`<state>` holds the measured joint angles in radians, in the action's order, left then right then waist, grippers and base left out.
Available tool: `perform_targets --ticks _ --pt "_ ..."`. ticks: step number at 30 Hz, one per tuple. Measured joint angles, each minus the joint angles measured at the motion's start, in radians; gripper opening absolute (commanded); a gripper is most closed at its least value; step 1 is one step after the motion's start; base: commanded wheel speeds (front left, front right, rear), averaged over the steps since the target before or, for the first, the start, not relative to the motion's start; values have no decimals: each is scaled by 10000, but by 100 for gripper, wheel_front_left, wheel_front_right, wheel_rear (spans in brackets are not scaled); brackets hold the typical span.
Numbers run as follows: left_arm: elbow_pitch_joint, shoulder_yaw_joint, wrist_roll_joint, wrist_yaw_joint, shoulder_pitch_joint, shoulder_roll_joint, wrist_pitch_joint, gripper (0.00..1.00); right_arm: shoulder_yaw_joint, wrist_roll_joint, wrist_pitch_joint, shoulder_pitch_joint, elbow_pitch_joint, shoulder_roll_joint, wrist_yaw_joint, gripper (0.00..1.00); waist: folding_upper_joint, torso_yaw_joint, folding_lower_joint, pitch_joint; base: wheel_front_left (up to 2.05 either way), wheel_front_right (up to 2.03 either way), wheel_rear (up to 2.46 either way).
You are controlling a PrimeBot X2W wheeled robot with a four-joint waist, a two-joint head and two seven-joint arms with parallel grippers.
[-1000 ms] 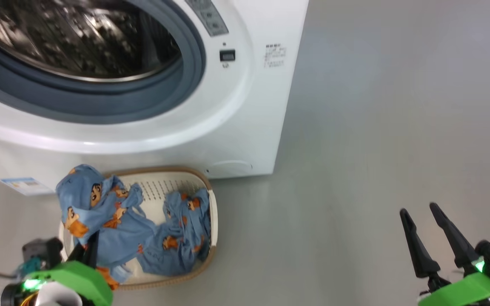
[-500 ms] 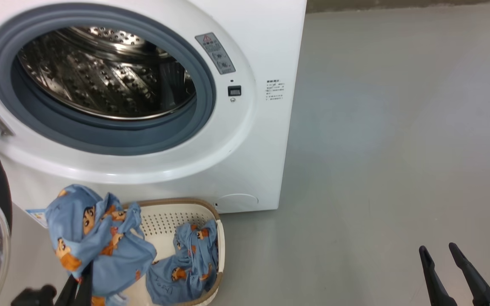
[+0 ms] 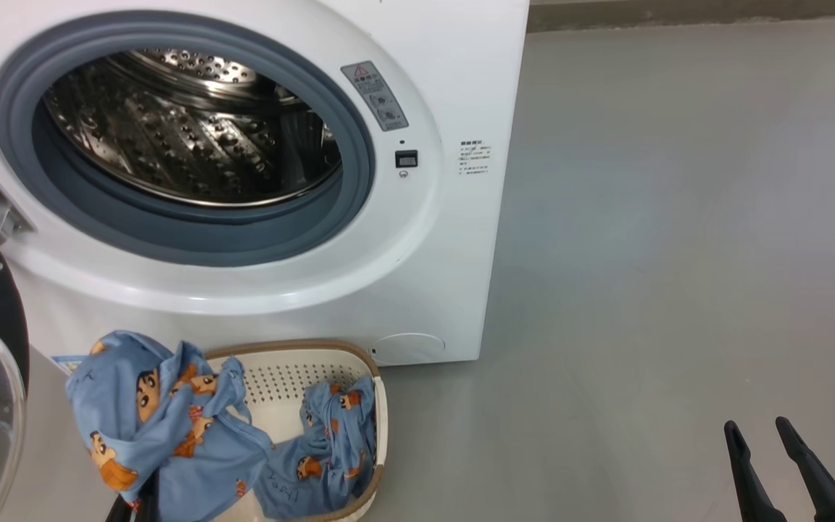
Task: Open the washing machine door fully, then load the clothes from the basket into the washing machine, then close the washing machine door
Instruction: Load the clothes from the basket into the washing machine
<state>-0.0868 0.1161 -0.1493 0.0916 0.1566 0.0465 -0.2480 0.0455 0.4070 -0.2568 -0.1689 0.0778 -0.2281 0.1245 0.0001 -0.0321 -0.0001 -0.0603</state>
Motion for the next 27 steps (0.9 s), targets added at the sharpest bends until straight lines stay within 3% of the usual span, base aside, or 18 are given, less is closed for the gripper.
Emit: perform_targets --ticks 7,18,27 --pt "-71 -67 -140 10 -531 -15 2 0 8 0 0 44 -84 29 0 100 0 52 0 -396 0 0 0" --pt "-798 58 -188 207 -3786 -54 0 0 -10 15 0 904 -249 38 0 100 0 -34 2 -1558 0 0 0" --pt "-3198 134 247 290 -7313 364 -75 0 -291 84 0 1976 -399 188 0 100 0 -408 3 -2803 0 0 0"
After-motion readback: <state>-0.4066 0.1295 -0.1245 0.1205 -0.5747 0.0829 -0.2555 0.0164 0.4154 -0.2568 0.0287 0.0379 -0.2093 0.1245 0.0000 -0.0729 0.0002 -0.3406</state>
